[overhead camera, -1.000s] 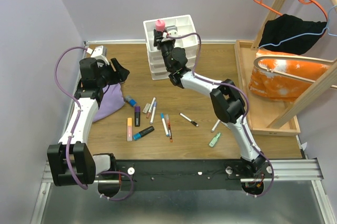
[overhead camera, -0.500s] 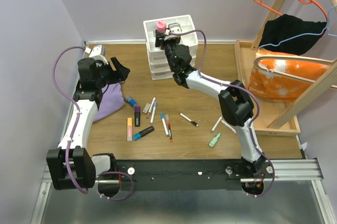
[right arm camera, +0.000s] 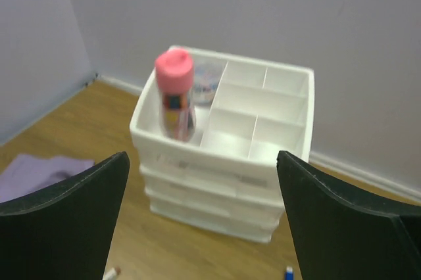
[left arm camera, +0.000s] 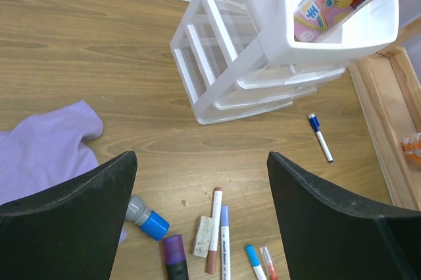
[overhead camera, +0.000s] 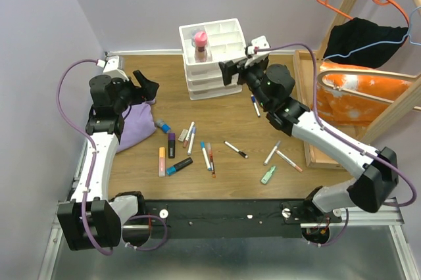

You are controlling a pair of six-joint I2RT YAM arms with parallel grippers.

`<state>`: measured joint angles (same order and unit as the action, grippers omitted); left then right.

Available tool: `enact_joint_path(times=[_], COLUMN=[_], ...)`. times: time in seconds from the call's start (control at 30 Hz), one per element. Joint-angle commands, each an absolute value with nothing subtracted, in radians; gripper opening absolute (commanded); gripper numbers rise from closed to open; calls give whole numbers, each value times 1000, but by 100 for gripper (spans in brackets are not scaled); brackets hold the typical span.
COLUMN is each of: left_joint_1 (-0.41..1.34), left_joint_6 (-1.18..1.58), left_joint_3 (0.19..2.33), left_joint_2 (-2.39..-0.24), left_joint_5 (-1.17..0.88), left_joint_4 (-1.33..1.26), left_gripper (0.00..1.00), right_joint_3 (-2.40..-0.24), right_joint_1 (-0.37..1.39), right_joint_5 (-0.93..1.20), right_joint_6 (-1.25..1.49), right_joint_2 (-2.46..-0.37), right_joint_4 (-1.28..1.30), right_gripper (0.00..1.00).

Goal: Sort the stationery into containers
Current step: Place the stationery in the storage box, then pick up the pen from the center of the board.

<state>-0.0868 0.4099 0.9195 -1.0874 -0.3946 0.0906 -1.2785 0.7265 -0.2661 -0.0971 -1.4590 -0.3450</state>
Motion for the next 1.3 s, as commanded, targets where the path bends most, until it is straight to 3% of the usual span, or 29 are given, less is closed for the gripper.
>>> enact_joint_path(times=[0.0,0.13,0.4,0.77,0.97,1.27], left_joint_1=[-95,-94,-3,78,78,74], left_joint_6=[428,407,117,-106,-130,-405], left_joint_3=[896,914,945,954,946,1024], left_joint_2=[-1078,-1107,-1124,-1215,-1285,-1312], left_joint_5=[-433,-443,-413,-335,-273,-353], left_joint_4=[75,90,291,572,601,606], left_gripper=[89,89,88,83,81,81], right_joint_3=[-1105,-1065,-991,-1091,-1141,-1183], right_joint_1=[733,732,732,732,738,741], right_joint_5=[-178,-160,221,226,247,267], right_joint_6=[-65,-81,-222,-173,-205,-259], right_joint_2=[-1399,-1368,-1336,-1515,-1609,-1681], right_joint_4=[-118,-71,146,253,264,348], right_gripper=[100,100,97,77,69,59])
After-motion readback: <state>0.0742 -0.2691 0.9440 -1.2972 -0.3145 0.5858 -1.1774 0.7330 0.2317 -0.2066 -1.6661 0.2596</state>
